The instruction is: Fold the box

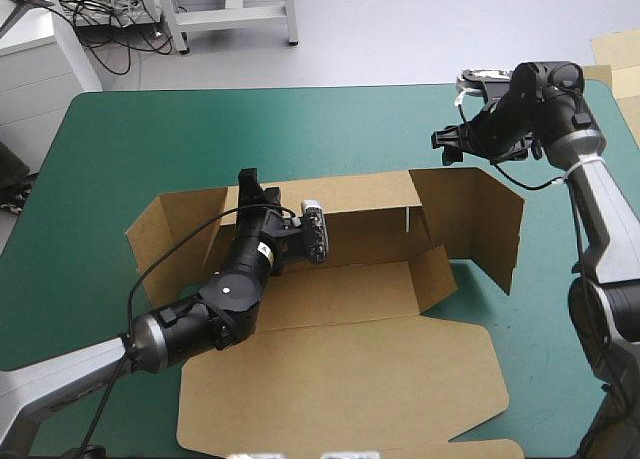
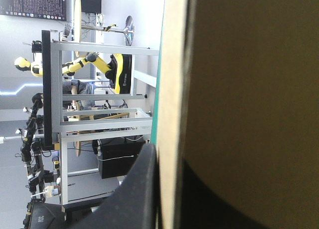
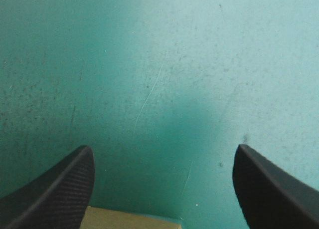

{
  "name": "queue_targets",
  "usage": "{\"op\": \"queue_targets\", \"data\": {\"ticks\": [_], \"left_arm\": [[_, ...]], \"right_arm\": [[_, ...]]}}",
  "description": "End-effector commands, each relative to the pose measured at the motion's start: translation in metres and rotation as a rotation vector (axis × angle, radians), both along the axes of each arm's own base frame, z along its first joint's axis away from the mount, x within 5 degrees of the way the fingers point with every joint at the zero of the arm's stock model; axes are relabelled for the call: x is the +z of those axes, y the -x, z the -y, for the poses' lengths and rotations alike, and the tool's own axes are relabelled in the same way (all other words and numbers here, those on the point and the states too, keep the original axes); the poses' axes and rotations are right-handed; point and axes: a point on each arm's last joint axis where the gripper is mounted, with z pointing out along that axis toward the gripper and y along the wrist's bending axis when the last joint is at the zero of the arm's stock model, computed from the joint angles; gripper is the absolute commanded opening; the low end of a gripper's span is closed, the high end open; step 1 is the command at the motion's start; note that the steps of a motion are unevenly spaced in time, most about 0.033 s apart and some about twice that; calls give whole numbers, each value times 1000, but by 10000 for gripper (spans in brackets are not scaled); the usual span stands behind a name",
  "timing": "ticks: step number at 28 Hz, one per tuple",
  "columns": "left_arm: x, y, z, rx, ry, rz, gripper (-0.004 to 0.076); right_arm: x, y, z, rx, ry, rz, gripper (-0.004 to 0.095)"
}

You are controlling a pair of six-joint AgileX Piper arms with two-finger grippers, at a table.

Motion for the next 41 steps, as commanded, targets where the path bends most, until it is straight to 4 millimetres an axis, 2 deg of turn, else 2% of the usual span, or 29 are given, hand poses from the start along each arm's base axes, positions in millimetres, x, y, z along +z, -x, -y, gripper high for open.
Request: {"op": "queue_targets", "data": {"ticks": [1,5,13,22,26,29,36,41], "left_arm": [[13,2,-6,45,45,30,-10],[13,2,-6,45,46,30,-10],[13,2,-7,50,45,31,-10],[13,2,-7,48,40,32,-10],[13,2,-7,48,40,32,-10],[13,2,-7,49,39,32,-10],[14,1,-7,47,35,37,-10],[14,1,-7,44,31,44,-10]], "right_arm": [[30,30,5,22,-13,53,714],[26,53,3,77,-44,20,714],[17,82,-3,185,-114,2,714],[-30,101,-5,276,-122,-76,714],[-38,108,-9,303,-182,-79,714],[-34,113,-12,333,-213,-58,714],[-8,134,-12,399,-215,57,714],[-6,146,-16,474,-259,150,714]]}}
